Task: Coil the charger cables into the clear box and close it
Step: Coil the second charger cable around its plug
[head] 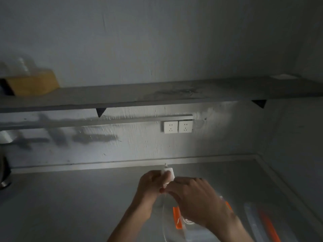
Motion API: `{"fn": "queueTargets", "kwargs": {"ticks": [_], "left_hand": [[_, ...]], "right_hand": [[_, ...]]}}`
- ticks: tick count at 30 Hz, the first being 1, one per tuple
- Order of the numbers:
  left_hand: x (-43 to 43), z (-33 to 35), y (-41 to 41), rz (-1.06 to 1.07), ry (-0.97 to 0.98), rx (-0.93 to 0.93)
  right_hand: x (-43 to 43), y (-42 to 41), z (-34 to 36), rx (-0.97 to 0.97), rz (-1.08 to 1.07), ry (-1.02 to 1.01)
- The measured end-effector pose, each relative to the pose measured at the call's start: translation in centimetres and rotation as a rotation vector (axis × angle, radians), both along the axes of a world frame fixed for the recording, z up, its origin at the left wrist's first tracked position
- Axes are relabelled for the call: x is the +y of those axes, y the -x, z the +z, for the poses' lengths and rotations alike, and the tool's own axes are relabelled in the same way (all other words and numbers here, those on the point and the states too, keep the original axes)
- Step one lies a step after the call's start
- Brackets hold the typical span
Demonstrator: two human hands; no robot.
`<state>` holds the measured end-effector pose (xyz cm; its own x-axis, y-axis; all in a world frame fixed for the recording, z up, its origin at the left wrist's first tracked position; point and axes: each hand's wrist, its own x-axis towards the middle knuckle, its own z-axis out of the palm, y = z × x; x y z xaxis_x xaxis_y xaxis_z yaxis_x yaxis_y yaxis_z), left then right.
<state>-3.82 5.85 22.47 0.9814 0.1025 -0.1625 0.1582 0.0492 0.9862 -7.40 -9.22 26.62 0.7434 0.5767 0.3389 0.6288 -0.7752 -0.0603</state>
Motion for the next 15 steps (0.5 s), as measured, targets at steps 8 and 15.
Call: {"fn": "queueTargets", "kwargs": {"ticks": [8, 15], "left_hand": [[3.5, 2.5, 3.1, -0.101, -0.175, -0.247], [4.7, 4.5, 1.9, -0.101, 0.167, 0.007]], "right_hand": [[-0.7, -2.3, 6.3, 0.391, 0.112, -0.13], [1.5, -1.4, 4.3, 0.243, 0.181, -0.135]]}}
